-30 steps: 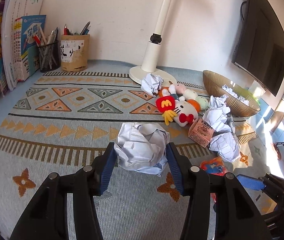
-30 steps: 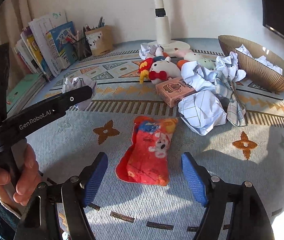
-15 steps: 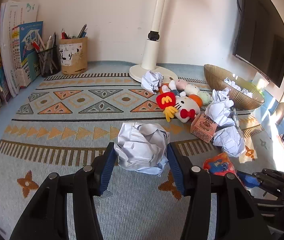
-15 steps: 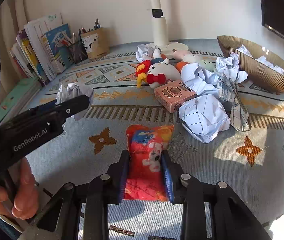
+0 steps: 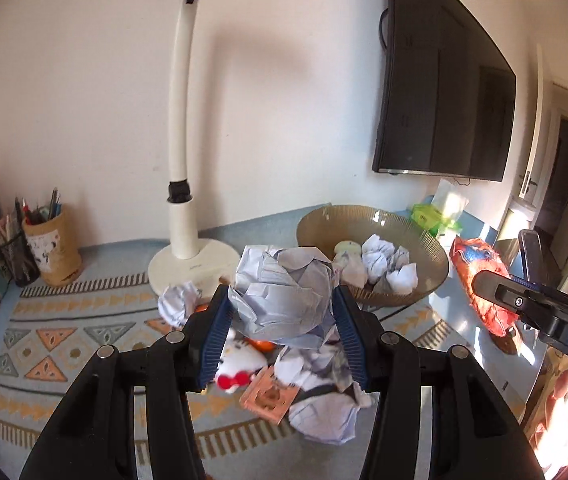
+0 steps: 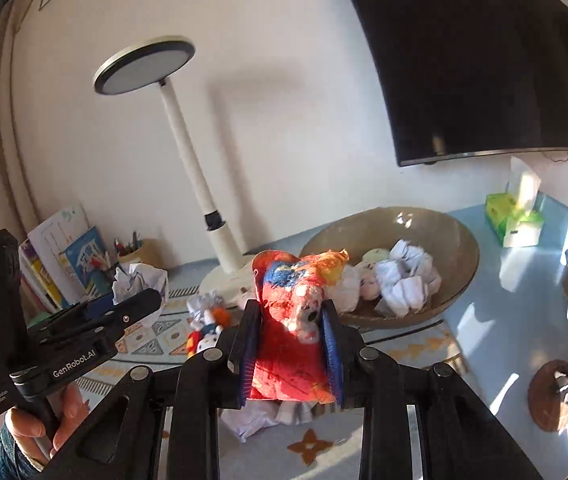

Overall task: Organize objects
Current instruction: 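Carry the paper ball and red snack bag to the brown bowl and release, then return both tools from the bowl toward the rug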

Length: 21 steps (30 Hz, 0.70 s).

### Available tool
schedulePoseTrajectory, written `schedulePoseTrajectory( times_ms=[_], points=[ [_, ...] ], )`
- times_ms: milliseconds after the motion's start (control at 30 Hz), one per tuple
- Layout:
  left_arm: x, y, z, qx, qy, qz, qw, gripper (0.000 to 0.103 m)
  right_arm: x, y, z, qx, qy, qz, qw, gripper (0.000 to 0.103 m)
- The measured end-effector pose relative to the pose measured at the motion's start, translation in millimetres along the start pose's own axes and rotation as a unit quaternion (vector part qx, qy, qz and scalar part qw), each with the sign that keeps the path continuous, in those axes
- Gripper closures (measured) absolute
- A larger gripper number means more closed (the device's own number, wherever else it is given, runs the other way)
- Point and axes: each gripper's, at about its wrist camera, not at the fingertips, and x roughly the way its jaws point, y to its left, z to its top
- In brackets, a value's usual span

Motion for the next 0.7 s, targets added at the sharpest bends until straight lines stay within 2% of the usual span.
schedulePoseTrajectory(
  times_ms=[67, 167, 333, 400, 467, 500, 533, 700],
  points=[
    [23, -19, 21, 0.007, 0.0, -0.01, 0.9999, 0.055, 11, -18, 17, 0.014, -0.012, -0.021, 1.0, 0.074],
    [65, -41, 40, 0.004, 0.02, -0.029, 0.9994, 0.055, 39, -45, 34, 0.04, -0.005, -0.045, 0.998, 0.074],
    [112, -60, 38, 0.002, 0.034, -0.046, 0.9984, 0.055, 85, -85, 46, 0.084, 0.022, -0.052, 0.995, 0.073],
    [127, -66, 38, 0.002, 0.037, -0.048, 0.9982, 0.053, 101, -99, 47, 0.101, 0.036, -0.041, 0.993, 0.07],
    [137, -71, 36, 0.01, 0.026, -0.055, 0.9981, 0.033, 111, -111, 45, 0.114, 0.056, -0.05, 0.991, 0.058],
    [140, -72, 33, 0.016, 0.029, -0.058, 0.9978, 0.005, 112, -115, 42, 0.118, 0.063, -0.052, 0.99, 0.054],
    [141, -71, 28, 0.014, 0.027, -0.059, 0.9978, 0.001, 109, -118, 38, 0.117, 0.066, -0.05, 0.99, 0.054],
    [129, -50, 11, -0.018, 0.049, -0.063, 0.9966, 0.001, 89, -101, 17, 0.074, 0.078, -0.044, 0.993, 0.053]
  ],
)
